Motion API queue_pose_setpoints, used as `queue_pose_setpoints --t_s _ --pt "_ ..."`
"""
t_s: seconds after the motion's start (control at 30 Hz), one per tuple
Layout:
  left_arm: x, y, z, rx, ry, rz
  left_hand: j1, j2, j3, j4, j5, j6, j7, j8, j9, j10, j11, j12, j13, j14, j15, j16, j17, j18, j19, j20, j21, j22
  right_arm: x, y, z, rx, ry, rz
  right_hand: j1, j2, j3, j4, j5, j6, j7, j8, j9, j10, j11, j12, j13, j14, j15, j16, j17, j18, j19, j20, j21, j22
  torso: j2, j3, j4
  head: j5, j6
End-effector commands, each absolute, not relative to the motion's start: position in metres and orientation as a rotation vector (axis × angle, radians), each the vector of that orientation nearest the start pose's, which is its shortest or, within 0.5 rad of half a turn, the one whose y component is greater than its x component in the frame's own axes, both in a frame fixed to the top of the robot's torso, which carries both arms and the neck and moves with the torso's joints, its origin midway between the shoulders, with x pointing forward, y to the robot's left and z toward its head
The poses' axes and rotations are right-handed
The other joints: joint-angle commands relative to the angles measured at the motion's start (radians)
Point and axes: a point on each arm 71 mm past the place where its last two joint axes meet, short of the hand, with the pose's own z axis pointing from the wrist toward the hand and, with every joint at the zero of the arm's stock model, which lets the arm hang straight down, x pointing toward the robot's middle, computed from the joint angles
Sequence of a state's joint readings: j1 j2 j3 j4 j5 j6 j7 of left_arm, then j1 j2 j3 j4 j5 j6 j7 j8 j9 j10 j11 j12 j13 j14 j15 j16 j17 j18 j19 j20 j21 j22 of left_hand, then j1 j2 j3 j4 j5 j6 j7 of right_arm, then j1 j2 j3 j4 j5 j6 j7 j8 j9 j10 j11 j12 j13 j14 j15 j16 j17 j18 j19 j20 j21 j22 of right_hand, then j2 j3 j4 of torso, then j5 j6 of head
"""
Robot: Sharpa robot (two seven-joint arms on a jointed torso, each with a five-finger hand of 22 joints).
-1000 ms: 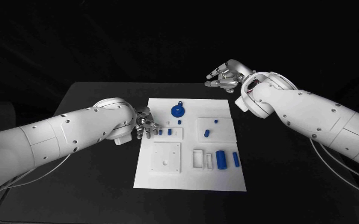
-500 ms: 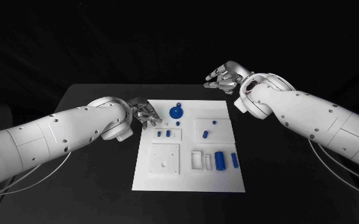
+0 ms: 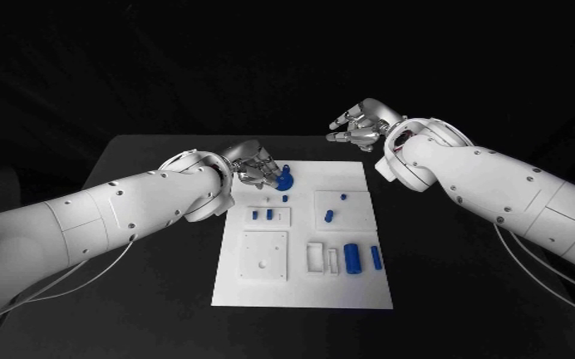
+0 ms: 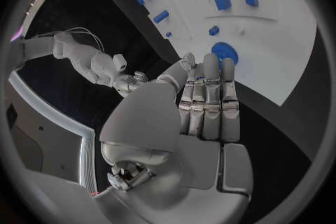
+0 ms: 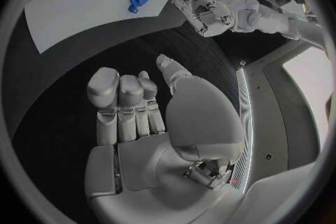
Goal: Assemble the parts on the task board
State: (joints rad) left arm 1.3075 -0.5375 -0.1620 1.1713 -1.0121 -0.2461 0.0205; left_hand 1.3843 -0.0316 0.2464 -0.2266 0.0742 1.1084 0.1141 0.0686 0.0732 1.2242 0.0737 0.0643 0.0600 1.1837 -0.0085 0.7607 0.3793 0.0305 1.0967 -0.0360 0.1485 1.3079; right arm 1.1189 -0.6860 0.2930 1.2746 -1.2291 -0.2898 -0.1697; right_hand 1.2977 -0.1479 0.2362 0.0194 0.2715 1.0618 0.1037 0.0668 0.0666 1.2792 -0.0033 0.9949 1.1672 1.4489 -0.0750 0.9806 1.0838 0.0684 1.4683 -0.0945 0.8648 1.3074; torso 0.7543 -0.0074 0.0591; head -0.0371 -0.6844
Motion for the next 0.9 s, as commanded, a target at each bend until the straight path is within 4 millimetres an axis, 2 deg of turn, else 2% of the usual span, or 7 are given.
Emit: queue_pose_setpoints --t_s 0.03,0.13,0.17,0.27,0.33,0.67,0.9 --pt "0.545 0.130 -0.189 0.143 1.710 -0.844 0.000 -0.009 0.006 -0.007 -0.019 -0.022 -0.004 -0.005 -0.007 -0.028 0.006 -0.002 -0.001 0.005 0.005 -0.008 -0.012 0.021 0.001 0.008 -0.006 0.010 0.554 -0.215 -0.133 0.338 1.552 0.739 -0.010 0.001 0.002 0.005 0.006 -0.001 0.000 -0.004 -0.001 -0.007 -0.001 -0.008 -0.002 0.000 0.003 -0.008 -0.003 0.015 0.028 0.005 -0.006 0.109 -0.001 0.0020 0.0004 0.000 0.002" --pt "0.547 0.122 -0.193 0.223 1.719 -0.803 -0.011 -0.019 0.000 -0.003 -0.020 -0.031 -0.006 -0.005 -0.007 -0.042 0.009 -0.003 -0.001 0.024 0.004 0.000 -0.021 0.027 0.020 0.011 -0.017 0.011 0.554 -0.214 -0.133 0.338 1.552 0.741 -0.009 0.001 0.002 0.005 0.008 0.000 0.000 -0.004 -0.001 -0.006 -0.001 -0.008 -0.003 0.000 0.003 -0.008 -0.003 0.015 0.028 0.004 -0.007 0.109 -0.001 0.0017 0.0011 0.001 0.005" --pt "0.547 0.120 -0.195 0.250 1.724 -0.787 -0.030 -0.032 -0.018 0.009 0.006 -0.055 -0.011 -0.007 -0.009 -0.068 0.010 -0.004 -0.001 0.033 0.002 0.008 -0.021 0.026 0.030 0.012 -0.021 0.007 0.554 -0.214 -0.133 0.338 1.552 0.741 -0.009 0.001 0.002 0.005 0.008 0.000 0.000 -0.004 -0.001 -0.006 -0.001 -0.008 -0.003 0.000 0.003 -0.008 -0.003 0.015 0.028 0.004 -0.007 0.109 -0.001 0.0008 0.0013 0.001 0.005" --pt "0.548 0.115 -0.201 0.312 1.734 -0.745 -0.022 -0.031 -0.049 0.027 0.022 -0.057 -0.012 -0.005 -0.008 -0.064 0.005 -0.004 -0.001 0.073 -0.011 0.084 -0.001 0.029 0.091 -0.002 -0.015 0.010 0.554 -0.212 -0.133 0.336 1.552 0.745 -0.009 0.001 0.002 0.005 0.008 0.000 0.000 -0.004 -0.001 -0.006 -0.001 -0.008 -0.003 0.000 0.003 -0.008 -0.003 0.015 0.028 0.004 -0.007 0.109 0.000 0.0010 -0.0006 0.002 0.005" --pt "0.549 0.112 -0.205 0.347 1.739 -0.720 -0.015 -0.030 -0.054 0.031 0.026 -0.055 -0.012 -0.005 -0.008 -0.063 0.005 -0.004 -0.002 0.067 -0.011 0.134 0.008 0.029 0.103 -0.004 -0.012 0.022 0.554 -0.211 -0.133 0.335 1.552 0.747 -0.009 0.001 0.002 0.005 0.008 0.000 0.000 -0.004 -0.001 -0.006 -0.001 -0.008 -0.003 0.000 0.003 -0.008 -0.003 0.015 0.028 0.004 -0.007 0.109 0.000 0.0021 -0.0016 0.004 0.005" --pt "0.552 0.103 -0.215 0.428 1.730 -0.652 -0.013 -0.031 -0.041 0.033 0.034 -0.041 -0.009 -0.005 -0.008 -0.066 0.005 -0.003 -0.001 0.067 -0.012 0.225 -0.007 0.039 0.112 -0.005 0.039 0.024 0.553 -0.208 -0.132 0.330 1.552 0.756 -0.012 0.001 -0.001 0.007 0.006 0.000 0.000 -0.004 -0.001 -0.005 -0.001 -0.008 -0.004 0.002 0.002 -0.008 -0.003 0.015 0.029 0.004 -0.007 0.109 0.001 0.0014 -0.0016 0.000 0.005" --pt "0.553 0.098 -0.223 0.443 1.756 -0.634 -0.015 -0.035 -0.039 0.032 0.037 -0.043 -0.013 -0.005 -0.008 -0.093 0.009 -0.004 -0.001 0.063 -0.013 0.246 -0.019 0.040 0.103 -0.005 0.065 0.023 0.552 -0.206 -0.132 0.329 1.552 0.760 -0.012 0.001 -0.001 0.007 0.006 0.000 0.000 -0.004 -0.001 -0.005 -0.001 -0.008 -0.004 0.002 0.002 -0.008 -0.003 0.015 0.029 0.004 -0.007 0.109 0.000 0.0008 -0.0012 -0.002 0.003"
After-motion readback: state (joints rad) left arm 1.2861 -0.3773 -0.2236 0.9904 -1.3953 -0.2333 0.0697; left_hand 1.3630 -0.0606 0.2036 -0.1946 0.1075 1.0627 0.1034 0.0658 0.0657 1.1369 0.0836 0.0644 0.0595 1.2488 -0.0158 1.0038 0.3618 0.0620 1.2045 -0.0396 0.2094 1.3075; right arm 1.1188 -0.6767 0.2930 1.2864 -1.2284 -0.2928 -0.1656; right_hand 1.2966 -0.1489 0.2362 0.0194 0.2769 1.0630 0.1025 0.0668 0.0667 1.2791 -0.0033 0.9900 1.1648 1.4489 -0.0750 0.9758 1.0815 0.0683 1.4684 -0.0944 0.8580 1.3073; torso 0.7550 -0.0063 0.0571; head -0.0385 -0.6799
